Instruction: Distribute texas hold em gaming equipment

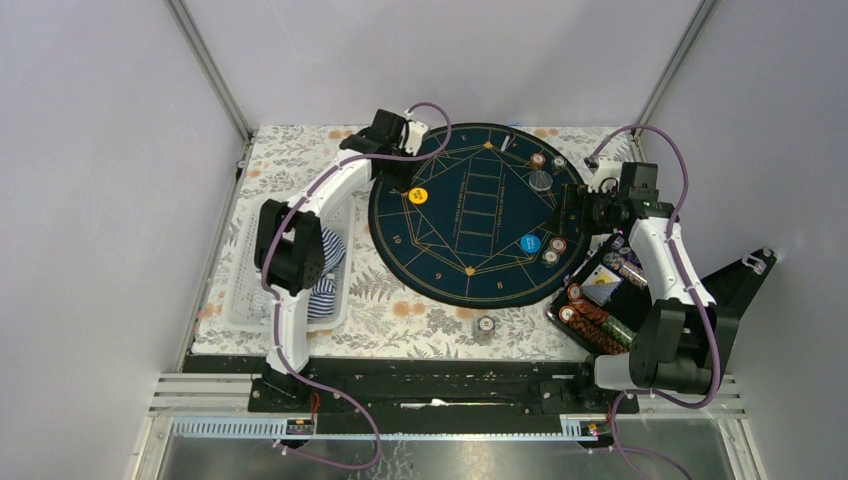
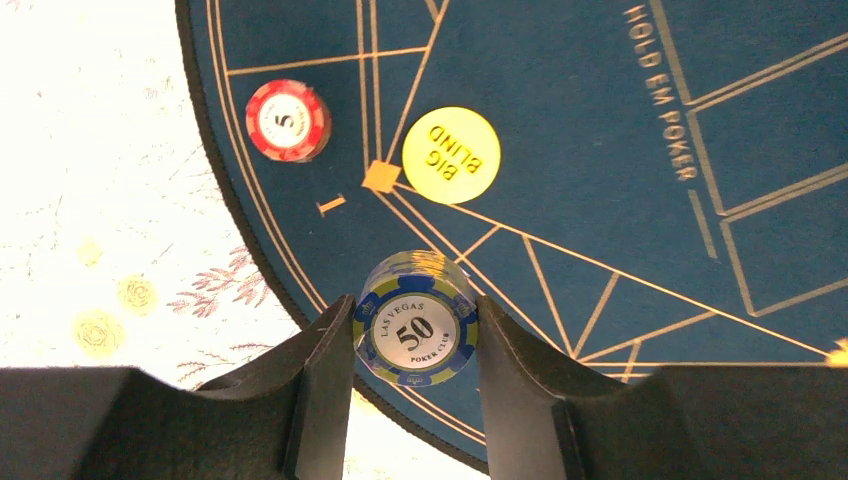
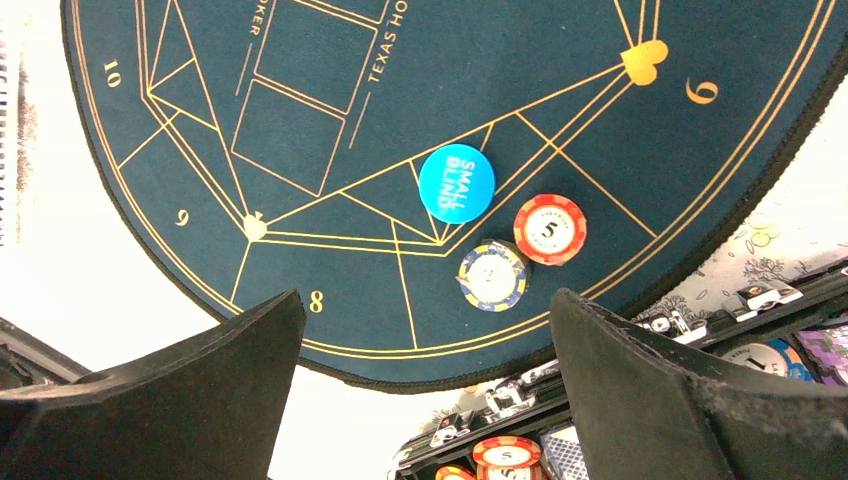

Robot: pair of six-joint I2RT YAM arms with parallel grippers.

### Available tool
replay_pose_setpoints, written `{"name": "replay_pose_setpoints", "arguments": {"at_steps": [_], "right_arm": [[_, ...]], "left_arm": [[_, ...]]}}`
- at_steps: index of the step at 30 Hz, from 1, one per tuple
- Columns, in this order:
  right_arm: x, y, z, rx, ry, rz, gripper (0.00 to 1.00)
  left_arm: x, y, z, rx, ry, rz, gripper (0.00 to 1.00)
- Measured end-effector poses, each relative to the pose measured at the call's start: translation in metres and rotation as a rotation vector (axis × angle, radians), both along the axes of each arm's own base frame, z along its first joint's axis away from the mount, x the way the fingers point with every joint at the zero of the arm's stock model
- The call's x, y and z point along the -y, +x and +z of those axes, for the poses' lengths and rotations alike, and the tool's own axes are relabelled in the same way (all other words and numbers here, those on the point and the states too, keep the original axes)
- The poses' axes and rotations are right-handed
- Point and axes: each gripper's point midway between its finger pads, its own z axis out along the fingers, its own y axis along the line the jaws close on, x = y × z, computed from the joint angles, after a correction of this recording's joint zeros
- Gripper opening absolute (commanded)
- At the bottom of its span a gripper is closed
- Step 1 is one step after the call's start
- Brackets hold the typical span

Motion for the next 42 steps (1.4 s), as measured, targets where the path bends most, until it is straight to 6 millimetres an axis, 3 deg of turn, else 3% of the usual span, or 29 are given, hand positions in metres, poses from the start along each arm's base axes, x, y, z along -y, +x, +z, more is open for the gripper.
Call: {"name": "replay_pose_setpoints", "arguments": {"at_steps": [7, 12, 27, 28, 37, 42], "right_arm": [[-0.001, -0.002, -0.001, -0.005, 0.005, 0.010, 1.00], [-0.001, -0.002, -0.002, -0.006, 0.004, 0.012, 1.00], [-0.001, -0.002, -0.007, -0.020, 0.003, 0.018, 1.00], [-0.001, -0.002, -0.008, -0.021, 0.004, 0.019, 1.00], [-0.015, -0.007, -0.004, -0.008, 0.064, 0.089, 1.00], [-0.028, -0.017, 0.001, -0.006, 0.098, 0.164, 1.00]], "left_arm": [[-0.021, 0.013, -0.051, -0.071, 0.063, 0.063, 0.28], [-0.031, 0.021, -0.075, -0.099, 0.088, 0.091, 0.29], [-0.037, 0.052, -0.091, -0.070, 0.084, 0.127, 0.33], [-0.037, 0.053, -0.093, -0.072, 0.087, 0.128, 0.36], [-0.037, 0.057, -0.091, -0.072, 0.067, 0.124, 0.98], [-0.031, 0.035, -0.079, -0.120, 0.019, 0.083, 0.99]]}}
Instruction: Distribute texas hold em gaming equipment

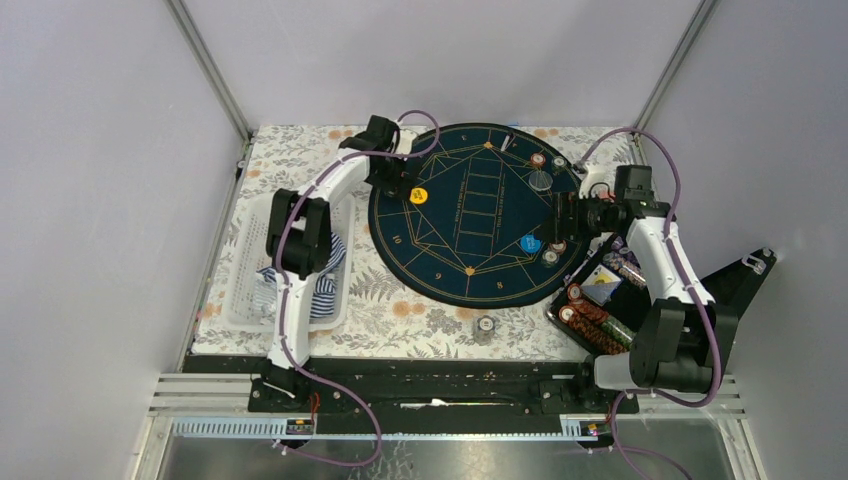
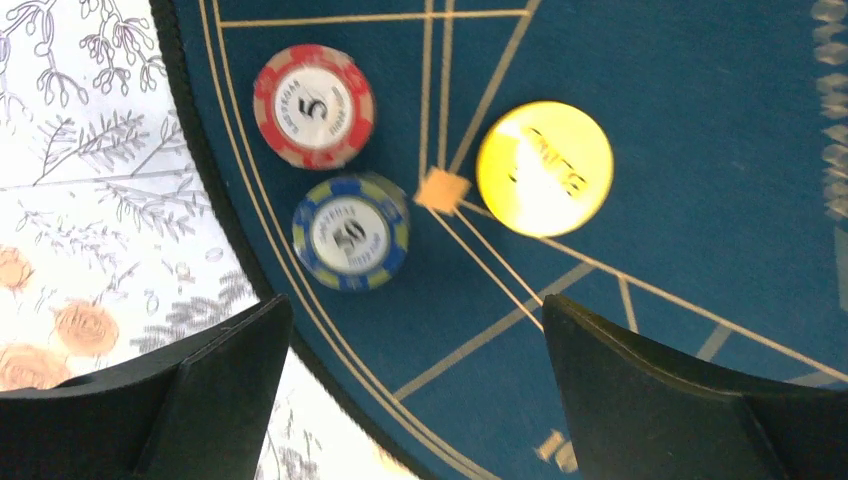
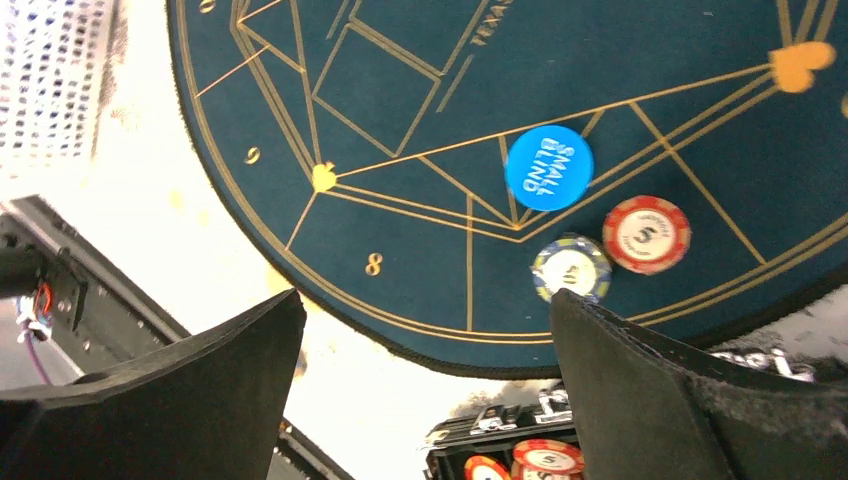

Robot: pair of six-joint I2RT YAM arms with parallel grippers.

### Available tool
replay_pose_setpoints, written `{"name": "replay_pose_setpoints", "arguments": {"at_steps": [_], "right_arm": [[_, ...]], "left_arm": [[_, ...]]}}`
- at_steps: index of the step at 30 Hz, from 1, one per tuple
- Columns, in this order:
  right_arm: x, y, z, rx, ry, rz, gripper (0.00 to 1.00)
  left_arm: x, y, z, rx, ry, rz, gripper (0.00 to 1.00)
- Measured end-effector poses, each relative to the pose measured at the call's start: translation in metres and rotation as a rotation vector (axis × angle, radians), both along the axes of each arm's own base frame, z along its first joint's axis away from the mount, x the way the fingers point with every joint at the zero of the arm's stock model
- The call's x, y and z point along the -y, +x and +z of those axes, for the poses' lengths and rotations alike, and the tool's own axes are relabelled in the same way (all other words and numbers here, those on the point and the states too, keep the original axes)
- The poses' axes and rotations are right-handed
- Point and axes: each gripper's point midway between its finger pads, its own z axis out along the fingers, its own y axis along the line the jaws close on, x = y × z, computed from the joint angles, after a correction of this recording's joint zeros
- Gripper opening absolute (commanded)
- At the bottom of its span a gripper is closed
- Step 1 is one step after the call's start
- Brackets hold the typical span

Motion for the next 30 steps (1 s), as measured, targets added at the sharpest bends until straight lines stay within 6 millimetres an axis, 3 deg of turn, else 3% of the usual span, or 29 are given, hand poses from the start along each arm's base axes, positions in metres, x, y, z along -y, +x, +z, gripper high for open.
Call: {"name": "replay_pose_setpoints", "arguments": {"at_steps": [3, 7, 12, 15, 18, 23, 27, 30], "right_arm": [[-0.015, -0.011, 0.006, -0.005, -0.019, 0.080, 1.00], [-0.051, -0.028, 0.019, 0.023, -0.062, 0.243, 1.00], [-0.095, -0.075, 0.030, 0.060, -0.123, 0.485, 1.00], [-0.110, -0.099, 0.031, 0.087, -0.153, 0.594, 1.00], [-0.121, -0.125, 0.025, 0.103, -0.184, 0.695, 1.00], [-0.133, -0.167, -0.008, 0.077, -0.262, 0.879, 1.00], [-0.137, -0.186, -0.027, 0.070, -0.315, 0.975, 1.00], [-0.141, -0.200, -0.042, 0.078, -0.354, 1.058, 1.00]], "left_arm": [[0.004, -0.011, 0.029, 0.004, -0.039, -0.018, 0.99], [0.009, -0.026, 0.091, 0.077, -0.114, -0.039, 0.99], [0.005, -0.059, 0.162, 0.170, -0.187, -0.049, 0.99], [-0.002, -0.080, 0.182, 0.201, -0.199, -0.053, 0.99], [-0.009, -0.096, 0.184, 0.200, -0.192, -0.049, 0.99], [-0.020, -0.113, 0.160, 0.140, -0.161, -0.035, 0.99], [-0.030, -0.119, 0.147, 0.104, -0.142, -0.012, 0.99], [-0.038, -0.117, 0.148, 0.108, -0.142, 0.007, 0.99]]}}
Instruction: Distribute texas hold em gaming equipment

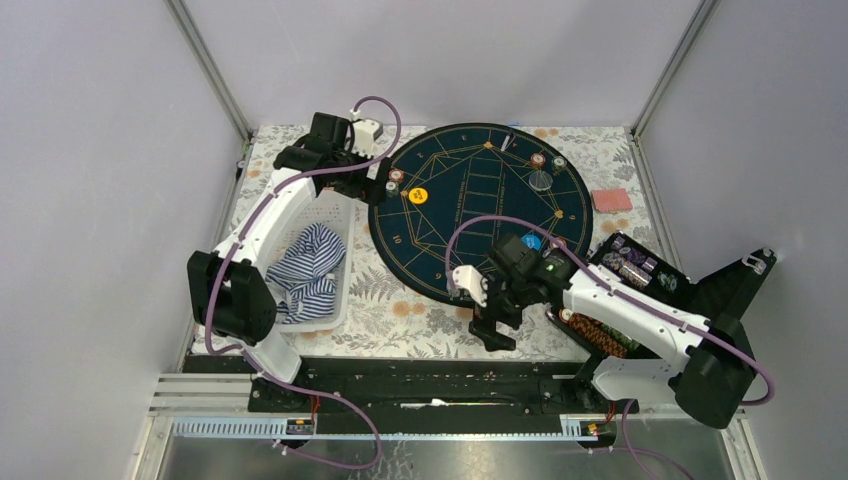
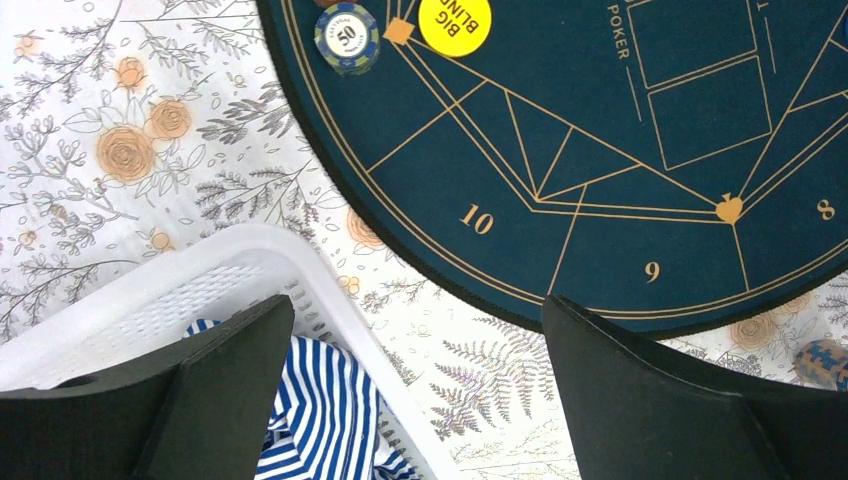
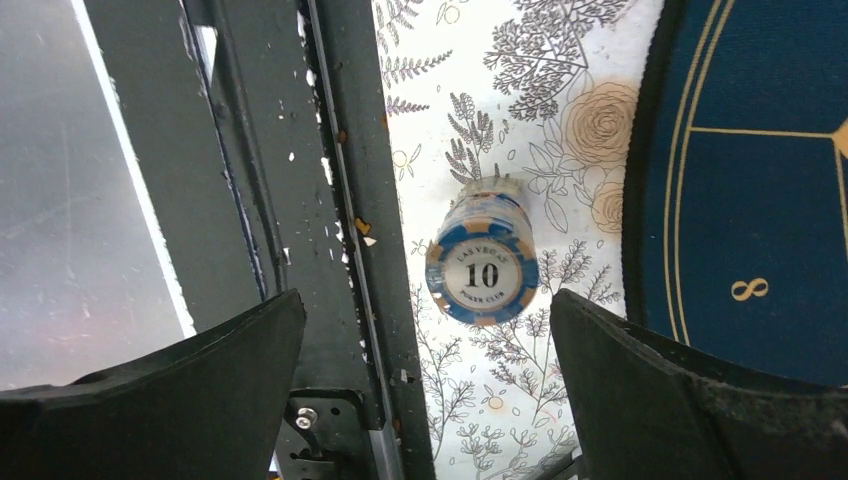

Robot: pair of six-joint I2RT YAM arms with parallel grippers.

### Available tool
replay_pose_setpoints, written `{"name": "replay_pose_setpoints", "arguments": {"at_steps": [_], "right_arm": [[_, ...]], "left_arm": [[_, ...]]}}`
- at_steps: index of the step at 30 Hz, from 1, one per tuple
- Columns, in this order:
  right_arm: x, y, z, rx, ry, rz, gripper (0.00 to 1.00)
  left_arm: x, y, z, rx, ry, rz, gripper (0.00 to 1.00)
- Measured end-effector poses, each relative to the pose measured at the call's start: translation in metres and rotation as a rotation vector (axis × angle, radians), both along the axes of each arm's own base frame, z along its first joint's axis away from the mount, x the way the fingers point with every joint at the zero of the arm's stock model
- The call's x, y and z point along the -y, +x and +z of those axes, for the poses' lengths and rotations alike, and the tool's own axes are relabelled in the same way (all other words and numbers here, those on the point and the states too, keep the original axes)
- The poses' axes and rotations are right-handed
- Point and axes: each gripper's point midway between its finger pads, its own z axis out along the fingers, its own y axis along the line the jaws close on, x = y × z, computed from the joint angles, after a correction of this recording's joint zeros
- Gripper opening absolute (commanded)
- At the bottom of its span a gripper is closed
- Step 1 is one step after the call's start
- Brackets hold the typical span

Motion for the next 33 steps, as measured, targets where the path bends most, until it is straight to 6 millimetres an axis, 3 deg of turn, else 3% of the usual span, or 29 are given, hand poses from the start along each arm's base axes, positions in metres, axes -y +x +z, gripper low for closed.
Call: {"name": "replay_pose_setpoints", "arguments": {"at_steps": [6, 15, 25, 33], "right_arm": [[-0.003, -0.003, -0.023, 0.073, -0.058, 0.074, 1.00], [-0.007, 0.015, -0.043, 0.177, -0.110, 0.087, 0.99], [0.003, 0.017, -0.078, 0.189, -0.185, 0.117, 0.87], [0.000, 0.020, -0.087, 0.206, -0.176, 0.117, 0.81]], "left_arm": [[-0.007, 0.000, 0.008, 0.020, -0.007, 0.016, 0.99], [-0.007, -0.001, 0.013, 0.033, -0.013, 0.015, 0.99], [-0.006, -0.001, 0.014, 0.033, -0.020, 0.011, 0.99], [-0.007, 0.000, 0.013, 0.032, -0.025, 0.012, 0.99]]}}
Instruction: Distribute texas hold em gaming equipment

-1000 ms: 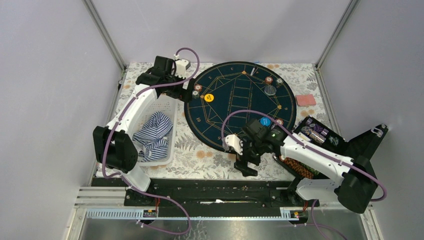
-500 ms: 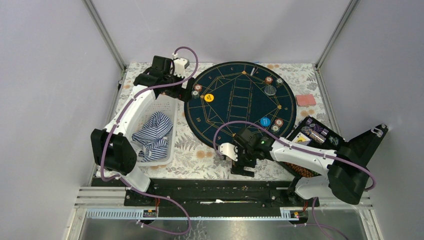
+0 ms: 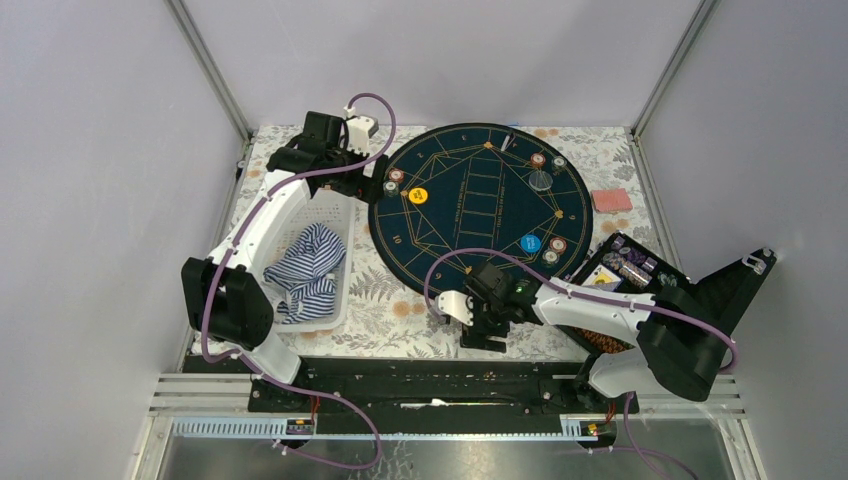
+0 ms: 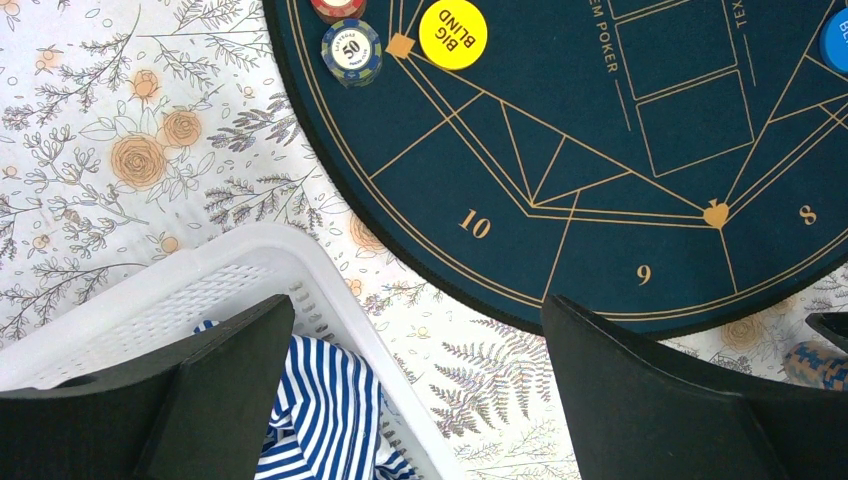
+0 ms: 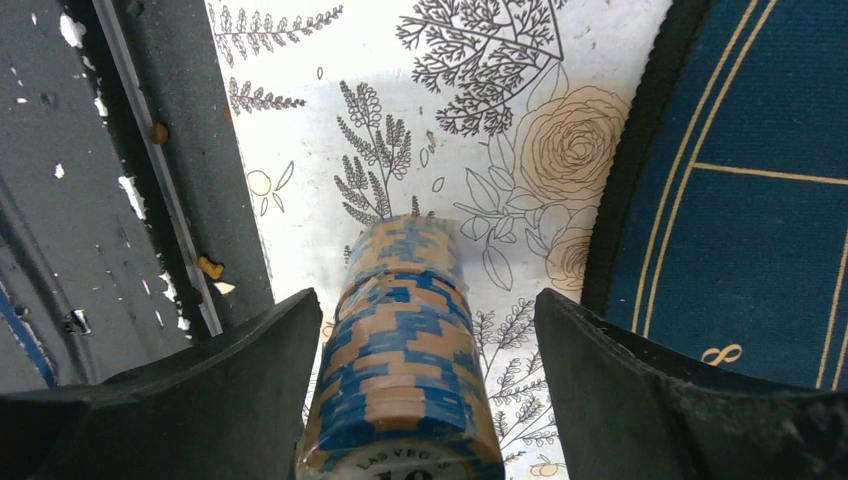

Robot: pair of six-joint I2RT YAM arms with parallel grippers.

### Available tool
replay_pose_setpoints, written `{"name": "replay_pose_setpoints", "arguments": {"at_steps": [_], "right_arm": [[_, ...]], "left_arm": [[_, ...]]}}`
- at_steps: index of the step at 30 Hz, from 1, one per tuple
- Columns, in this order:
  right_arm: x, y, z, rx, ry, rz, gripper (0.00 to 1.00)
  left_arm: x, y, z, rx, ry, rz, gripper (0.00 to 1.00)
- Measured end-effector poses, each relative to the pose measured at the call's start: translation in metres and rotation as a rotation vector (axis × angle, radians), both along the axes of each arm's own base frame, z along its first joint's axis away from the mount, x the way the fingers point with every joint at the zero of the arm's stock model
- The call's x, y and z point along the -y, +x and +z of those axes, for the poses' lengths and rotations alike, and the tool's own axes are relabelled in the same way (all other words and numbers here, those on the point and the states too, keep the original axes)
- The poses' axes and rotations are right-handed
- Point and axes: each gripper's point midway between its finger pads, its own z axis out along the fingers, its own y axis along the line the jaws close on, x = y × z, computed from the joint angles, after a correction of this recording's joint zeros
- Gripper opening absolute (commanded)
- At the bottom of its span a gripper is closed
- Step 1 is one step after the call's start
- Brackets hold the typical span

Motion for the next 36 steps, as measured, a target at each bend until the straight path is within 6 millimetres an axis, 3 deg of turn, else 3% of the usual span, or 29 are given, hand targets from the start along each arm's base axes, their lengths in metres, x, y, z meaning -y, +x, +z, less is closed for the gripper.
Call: {"name": "replay_pose_setpoints", "arguments": {"at_steps": [9, 23, 31, 34, 36], "right_arm": [[-0.006, 0.003, -0.002, 0.012, 0.017, 0.007, 0.64], [0.000, -0.007, -0.003, -0.022, -0.018, 0.014, 0.23], [-0.017, 0.005, 0.030, -0.009, 0.022, -0.013, 0.17], [-0.023, 0.019, 0.048, -0.010, 0.062, -0.052, 0.18], [-0.025, 0.041, 0.064, -0.018, 0.091, -0.112, 0.18]], "left_arm": [[0.000, 0.001, 0.001, 0.003, -0.004, -0.001, 0.99], [0.001, 0.001, 0.001, 0.003, -0.009, -0.005, 0.99], [0.003, 0.000, 0.001, 0.000, -0.017, -0.012, 0.99], [0.004, 0.000, 0.001, -0.002, -0.021, -0.015, 0.99], [0.005, -0.001, 0.001, -0.003, -0.025, -0.017, 0.99]]}}
